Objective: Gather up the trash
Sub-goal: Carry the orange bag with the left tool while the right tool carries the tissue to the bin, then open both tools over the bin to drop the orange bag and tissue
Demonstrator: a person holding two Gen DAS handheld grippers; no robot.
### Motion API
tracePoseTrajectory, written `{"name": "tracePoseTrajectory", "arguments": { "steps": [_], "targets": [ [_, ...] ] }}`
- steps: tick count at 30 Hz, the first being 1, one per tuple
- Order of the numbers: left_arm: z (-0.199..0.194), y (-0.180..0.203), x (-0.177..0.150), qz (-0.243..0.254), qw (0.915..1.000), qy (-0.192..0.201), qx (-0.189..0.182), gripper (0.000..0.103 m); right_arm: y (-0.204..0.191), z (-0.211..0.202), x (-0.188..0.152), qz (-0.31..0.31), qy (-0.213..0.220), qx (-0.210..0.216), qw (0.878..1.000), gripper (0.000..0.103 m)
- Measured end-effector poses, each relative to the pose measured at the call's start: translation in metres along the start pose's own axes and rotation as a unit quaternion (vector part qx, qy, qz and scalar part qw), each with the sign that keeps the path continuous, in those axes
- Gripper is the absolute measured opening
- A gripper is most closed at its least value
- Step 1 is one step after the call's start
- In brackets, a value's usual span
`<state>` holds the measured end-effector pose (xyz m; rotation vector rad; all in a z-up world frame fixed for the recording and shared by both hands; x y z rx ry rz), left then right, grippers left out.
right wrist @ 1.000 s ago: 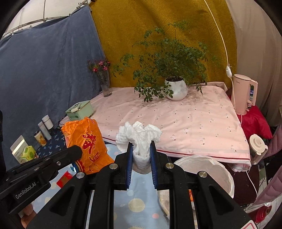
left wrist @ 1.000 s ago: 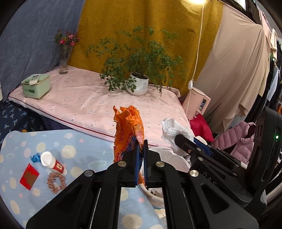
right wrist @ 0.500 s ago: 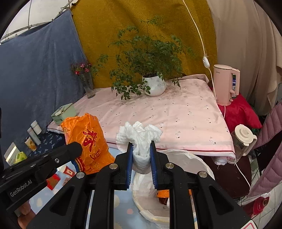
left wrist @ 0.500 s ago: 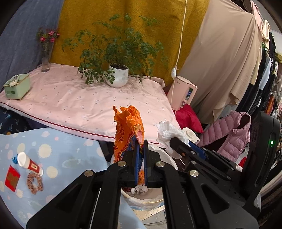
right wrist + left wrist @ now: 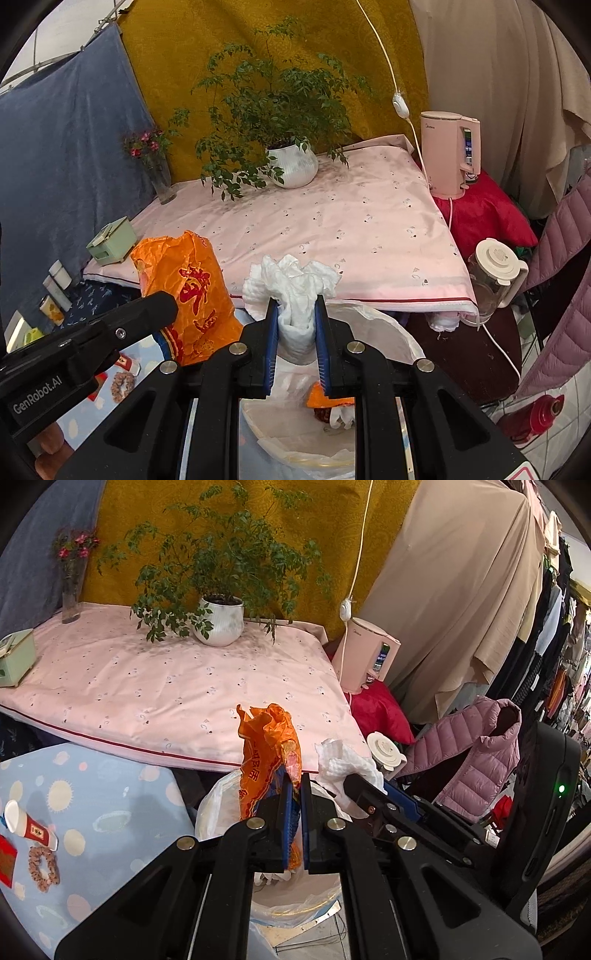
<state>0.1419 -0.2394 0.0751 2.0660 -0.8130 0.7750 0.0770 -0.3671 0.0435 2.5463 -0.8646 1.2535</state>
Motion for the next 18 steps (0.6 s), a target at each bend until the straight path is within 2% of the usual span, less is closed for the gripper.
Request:
{"name": "tracePoseTrajectory", "arguments": {
  "steps": [4, 5, 6, 8, 10, 18],
  "targets": [
    [0.010, 0.002, 0.002, 0.003, 1.0000, -0.001, -0.006, 0.005, 0.005, 0.007, -0.001, 0.002, -0.004, -0.005, 1.000, 0.021],
    [0.012, 0.002, 0.002, 0.001, 1.0000, 0.002, -0.003, 0.011, 0.006, 0.009, -0.001, 0.005, -0.004, -0.009, 1.000, 0.023],
    [0.014, 0.001, 0.002, 0.000, 1.0000, 0.003, -0.001, 0.026, 0.008, 0.010, -0.001, 0.009, -0.004, -0.012, 1.000, 0.024],
    [0.015, -0.002, 0.002, -0.006, 0.9999, 0.008, 0.013, 0.047, 0.011, 0.012, -0.002, 0.014, -0.003, -0.015, 1.000, 0.032],
    [0.016, -0.006, 0.001, -0.012, 0.9997, 0.010, 0.019, 0.048, 0.015, 0.012, -0.002, 0.018, 0.000, -0.019, 1.000, 0.042],
    [0.012, -0.019, -0.004, -0.025, 0.9991, 0.009, 0.034, 0.048, 0.014, 0.011, -0.001, 0.021, 0.003, -0.017, 1.000, 0.048]
  ]
}}
Point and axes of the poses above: each gripper's, at about its wrist camera, not at the fingertips, and z roughly the way its jaws point, y to its right, x to its top, the point moved 3 cm from there along z, roughly the way its jaws point, and after that the axes turned 13 degrees about -x, right-handed, at the moved point
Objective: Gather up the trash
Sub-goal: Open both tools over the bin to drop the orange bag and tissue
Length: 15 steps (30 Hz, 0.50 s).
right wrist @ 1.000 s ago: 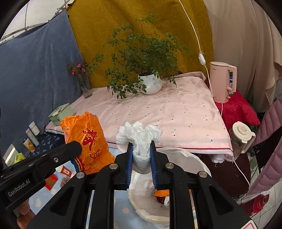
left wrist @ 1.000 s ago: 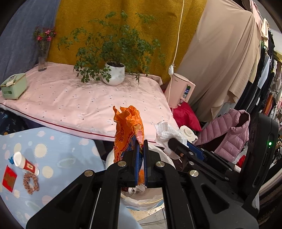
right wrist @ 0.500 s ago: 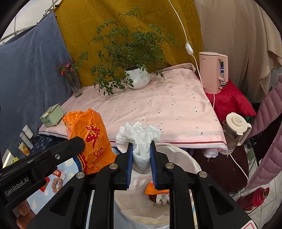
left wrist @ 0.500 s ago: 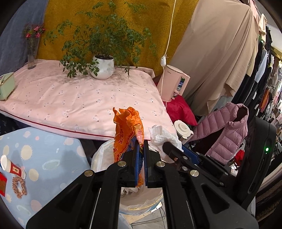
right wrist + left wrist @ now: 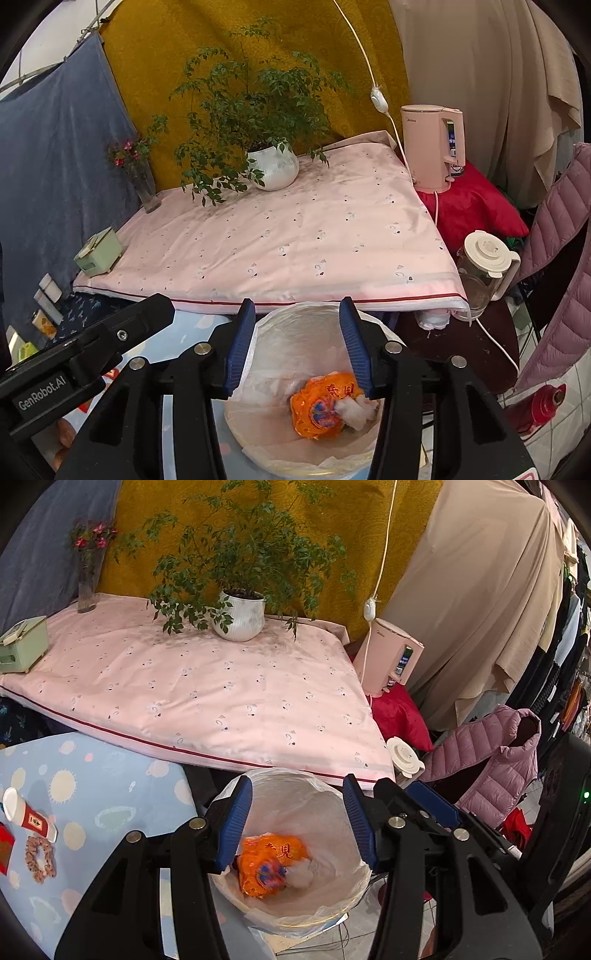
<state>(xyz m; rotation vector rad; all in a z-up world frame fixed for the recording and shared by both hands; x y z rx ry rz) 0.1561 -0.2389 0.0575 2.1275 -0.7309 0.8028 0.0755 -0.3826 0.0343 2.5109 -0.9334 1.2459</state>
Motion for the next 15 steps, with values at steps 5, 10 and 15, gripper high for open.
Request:
{"name": "tracePoseTrajectory", "arguments": {
  "steps": [5, 10, 15],
  "targets": [
    [-0.010, -0.005, -0.002, 0.000, 1.0000, 0.005, 0.006, 0.049, -0.009, -0.004, -0.002, -0.007, 0.000, 0.006, 1.000, 0.048],
    [-0.024, -0.018, -0.005, -0.013, 0.9997, 0.013, 0.014, 0.048, -0.021, -0.009, -0.004, -0.014, 0.001, 0.010, 1.000, 0.048],
    [-0.042, -0.037, -0.007, -0.027, 0.9990, 0.023, 0.028, 0.049, -0.035, -0.014, -0.008, -0.021, 0.001, 0.018, 1.000, 0.049]
  ]
}}
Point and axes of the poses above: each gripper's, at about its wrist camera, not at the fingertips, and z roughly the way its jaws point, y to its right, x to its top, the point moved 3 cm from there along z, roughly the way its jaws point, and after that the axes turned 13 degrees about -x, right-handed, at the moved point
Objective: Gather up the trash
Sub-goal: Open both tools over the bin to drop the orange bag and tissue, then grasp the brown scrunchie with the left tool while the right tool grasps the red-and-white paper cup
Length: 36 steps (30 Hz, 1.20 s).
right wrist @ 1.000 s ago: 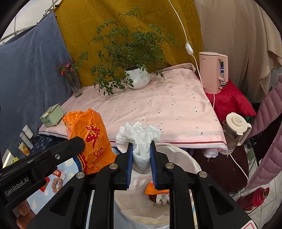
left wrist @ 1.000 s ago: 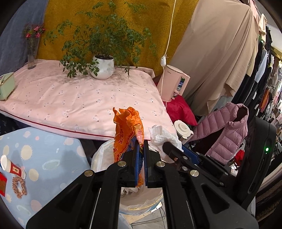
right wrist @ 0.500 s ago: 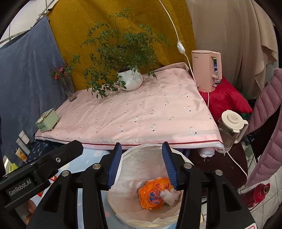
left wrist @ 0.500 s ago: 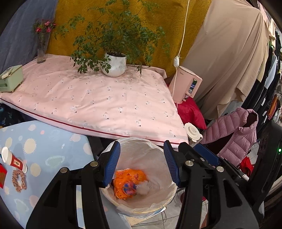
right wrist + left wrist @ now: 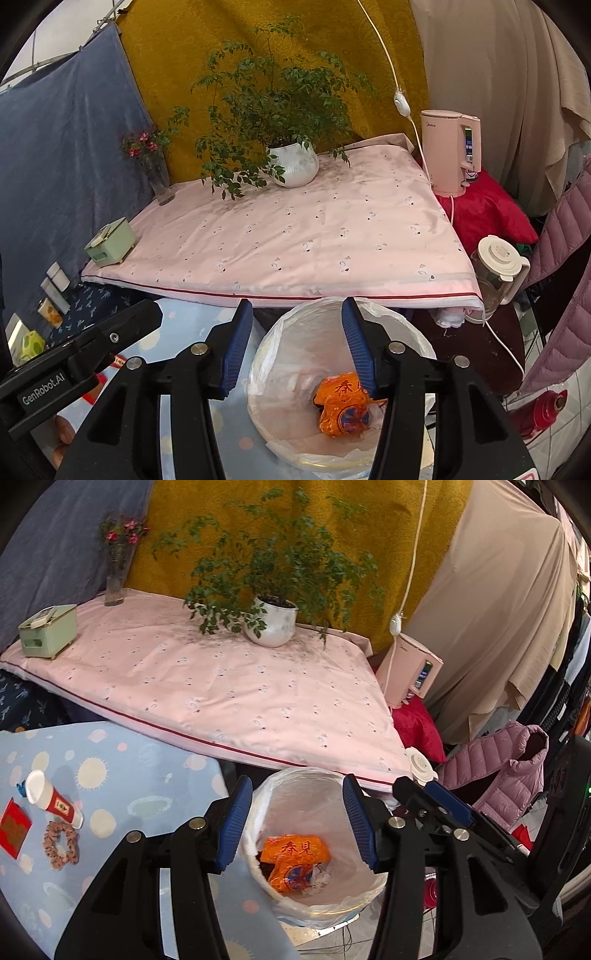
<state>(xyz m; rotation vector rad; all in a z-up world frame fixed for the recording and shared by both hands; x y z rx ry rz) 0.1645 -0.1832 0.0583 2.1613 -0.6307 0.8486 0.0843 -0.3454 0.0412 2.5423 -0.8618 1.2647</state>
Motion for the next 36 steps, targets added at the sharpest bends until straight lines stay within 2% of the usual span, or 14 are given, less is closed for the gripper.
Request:
{"name": "tracePoseTrajectory", "arguments": {
  "steps": [11, 20, 23, 36],
  "targets": [
    [-0.039, -0.055, -0.009, -0.039, 0.9983, 0.018, 0.039, 0.049, -0.052, -0.007, -0.012, -0.032, -0.005, 0.026, 0.999, 0.049],
    [-0.074, -0.111, -0.022, -0.077, 0.9932, 0.029, 0.082, 0.051, -0.104, -0.009, -0.029, -0.066, -0.017, 0.050, 0.996, 0.049],
    [-0.086, -0.132, -0.031, -0.090, 0.9900, 0.032, 0.104, 0.056, -0.120, -0.009, -0.035, -0.075, -0.022, 0.058, 0.995, 0.049],
    [-0.105, -0.233, -0.086, -0.161, 0.9669, 0.000, 0.198, 0.057, -0.183, 0.006, -0.076, -0.118, -0.058, 0.086, 0.988, 0.049]
  ]
}}
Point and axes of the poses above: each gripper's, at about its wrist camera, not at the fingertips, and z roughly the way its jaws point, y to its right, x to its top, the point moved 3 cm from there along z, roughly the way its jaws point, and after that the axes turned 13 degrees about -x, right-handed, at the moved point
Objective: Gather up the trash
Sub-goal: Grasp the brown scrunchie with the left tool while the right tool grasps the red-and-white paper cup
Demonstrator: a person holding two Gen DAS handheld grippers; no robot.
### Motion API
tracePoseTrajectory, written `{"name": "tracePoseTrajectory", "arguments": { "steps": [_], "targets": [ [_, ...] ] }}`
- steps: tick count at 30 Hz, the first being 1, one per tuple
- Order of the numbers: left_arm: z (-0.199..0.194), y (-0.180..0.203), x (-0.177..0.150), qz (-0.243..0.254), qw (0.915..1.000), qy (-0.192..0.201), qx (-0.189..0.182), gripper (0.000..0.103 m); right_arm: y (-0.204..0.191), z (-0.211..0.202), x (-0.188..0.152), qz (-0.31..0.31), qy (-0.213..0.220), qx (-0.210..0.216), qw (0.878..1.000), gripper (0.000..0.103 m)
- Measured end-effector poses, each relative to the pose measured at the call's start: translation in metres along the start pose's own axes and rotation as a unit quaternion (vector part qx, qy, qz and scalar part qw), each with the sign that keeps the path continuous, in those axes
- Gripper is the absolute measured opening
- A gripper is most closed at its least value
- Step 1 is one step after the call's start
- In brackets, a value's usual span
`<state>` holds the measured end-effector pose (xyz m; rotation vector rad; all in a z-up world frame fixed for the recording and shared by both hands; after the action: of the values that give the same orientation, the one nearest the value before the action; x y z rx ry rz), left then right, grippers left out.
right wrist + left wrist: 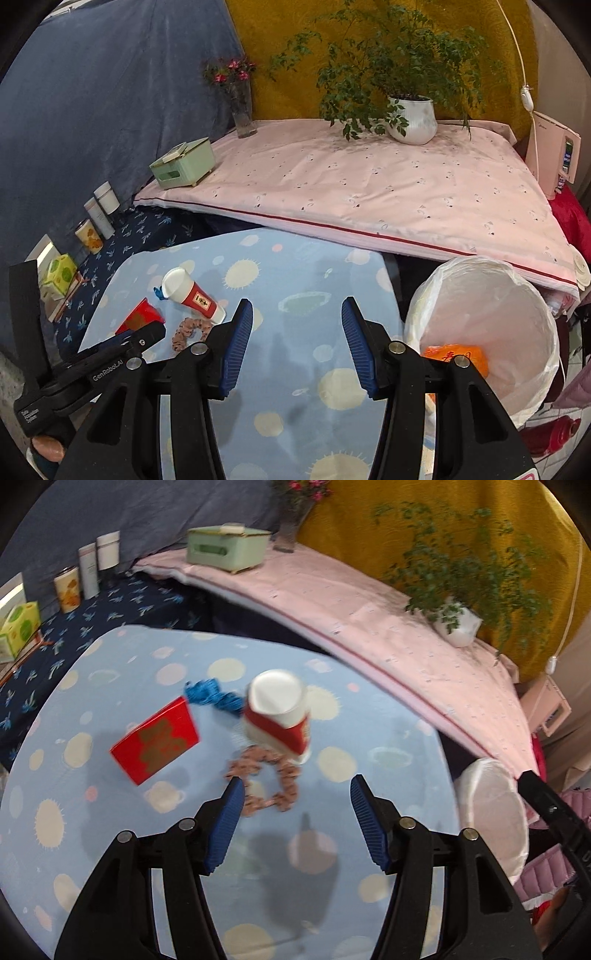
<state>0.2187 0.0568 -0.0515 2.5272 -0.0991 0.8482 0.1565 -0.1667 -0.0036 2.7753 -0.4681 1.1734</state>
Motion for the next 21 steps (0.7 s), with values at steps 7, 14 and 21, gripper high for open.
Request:
{"name": "tracePoseTrajectory", "arguments": {
  "steps": [7, 14, 21],
  "targets": [
    [0.029, -0.040, -0.006, -0.022, 0.9991, -0.026, 0.025, 0.056, -0.033, 0.027, -0.015, -0.022, -0.027, 0.014, 0.999, 0.049],
    [0.061, -0.054, -0.007, -0.021, 0.9980, -0.053, 0.028, 0.054, -0.060, 0.056, -0.022, -0.039, -0.050, 0.019, 0.998, 0.049],
    [0.080, -0.056, -0.007, -0.018, 0.9969, -0.076, 0.011, 0.017, -0.083, 0.078, -0.023, -0.052, -0.060, 0.023, 0.997, 0.049]
  ]
}}
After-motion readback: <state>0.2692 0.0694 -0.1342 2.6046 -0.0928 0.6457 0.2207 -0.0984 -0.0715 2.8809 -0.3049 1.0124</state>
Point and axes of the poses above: each gripper's, at about its wrist camera, not at the fingertips, and z roughly the way its jaws point, y to its right, x to its top, the point moved 3 cm from there along z, roughly the way its jaws point, and after that the axes turned 13 degrees about -x, right-handed, at the moved point
